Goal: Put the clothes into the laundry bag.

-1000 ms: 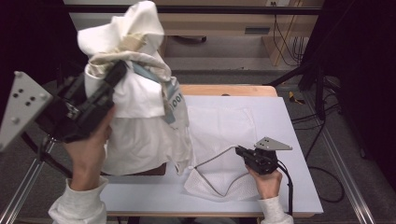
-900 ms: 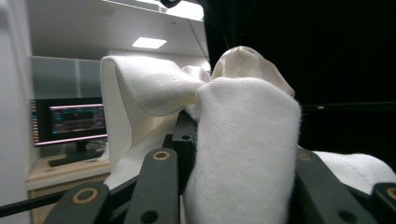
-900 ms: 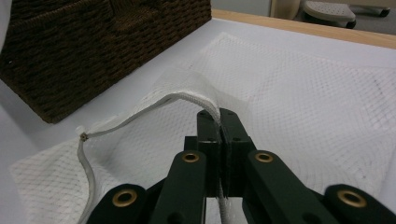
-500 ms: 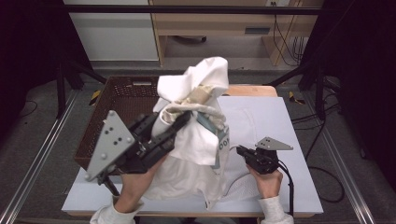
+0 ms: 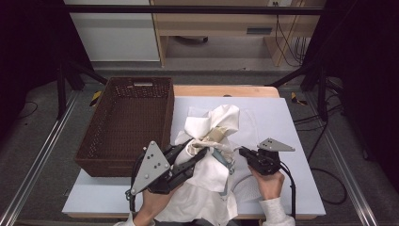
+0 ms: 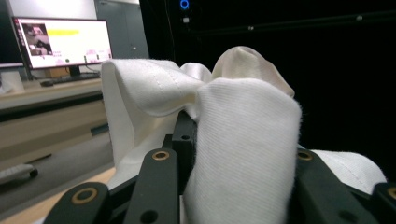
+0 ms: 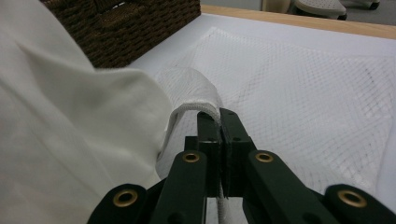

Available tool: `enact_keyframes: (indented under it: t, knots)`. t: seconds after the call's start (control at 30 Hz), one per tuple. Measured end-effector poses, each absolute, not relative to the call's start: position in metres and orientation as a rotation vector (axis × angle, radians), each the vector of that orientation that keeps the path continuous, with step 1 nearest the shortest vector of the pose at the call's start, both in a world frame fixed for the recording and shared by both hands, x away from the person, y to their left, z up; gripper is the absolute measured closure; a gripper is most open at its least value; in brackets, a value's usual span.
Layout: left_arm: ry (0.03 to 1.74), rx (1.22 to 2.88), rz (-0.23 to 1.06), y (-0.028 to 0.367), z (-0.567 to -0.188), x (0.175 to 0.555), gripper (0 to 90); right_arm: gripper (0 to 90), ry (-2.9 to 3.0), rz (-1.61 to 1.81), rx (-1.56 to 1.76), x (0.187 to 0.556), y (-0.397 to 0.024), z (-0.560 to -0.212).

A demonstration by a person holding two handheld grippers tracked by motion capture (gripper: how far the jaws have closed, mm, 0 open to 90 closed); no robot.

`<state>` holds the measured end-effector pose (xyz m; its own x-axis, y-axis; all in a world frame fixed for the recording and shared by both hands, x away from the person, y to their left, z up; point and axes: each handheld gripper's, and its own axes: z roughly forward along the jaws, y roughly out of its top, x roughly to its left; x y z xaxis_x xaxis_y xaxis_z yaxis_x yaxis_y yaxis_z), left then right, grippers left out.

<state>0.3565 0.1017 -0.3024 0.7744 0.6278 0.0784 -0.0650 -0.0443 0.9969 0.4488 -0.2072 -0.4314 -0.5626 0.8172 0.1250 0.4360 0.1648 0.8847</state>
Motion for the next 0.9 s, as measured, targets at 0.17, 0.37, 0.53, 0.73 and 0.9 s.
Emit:
enact_keyframes:
  t: [0.17, 0.37, 0.53, 0.73, 0.9]
  knots:
    - [0.493, 1.606, 0.555, 0.098, -0.333, 0.361, 66.8, 88.7, 2.059, 1.363, 1.193, 0.449, -0.207, -0.432]
    - [0.492, 1.705, 0.507, 0.085, -0.361, 0.365, 66.8, 88.7, 2.057, 1.368, 1.199, 0.450, -0.207, -0.432]
    - [0.457, 1.756, 0.512, 0.069, -0.373, 0.365, 66.8, 88.7, 2.054, 1.370, 1.201, 0.450, -0.208, -0.432]
    - [0.426, 1.847, 0.475, 0.049, -0.386, 0.369, 66.8, 88.7, 2.046, 1.373, 1.206, 0.451, -0.209, -0.432]
    - [0.434, 1.933, 0.446, 0.038, -0.401, 0.375, 66.8, 88.7, 2.036, 1.372, 1.215, 0.451, -0.211, -0.433]
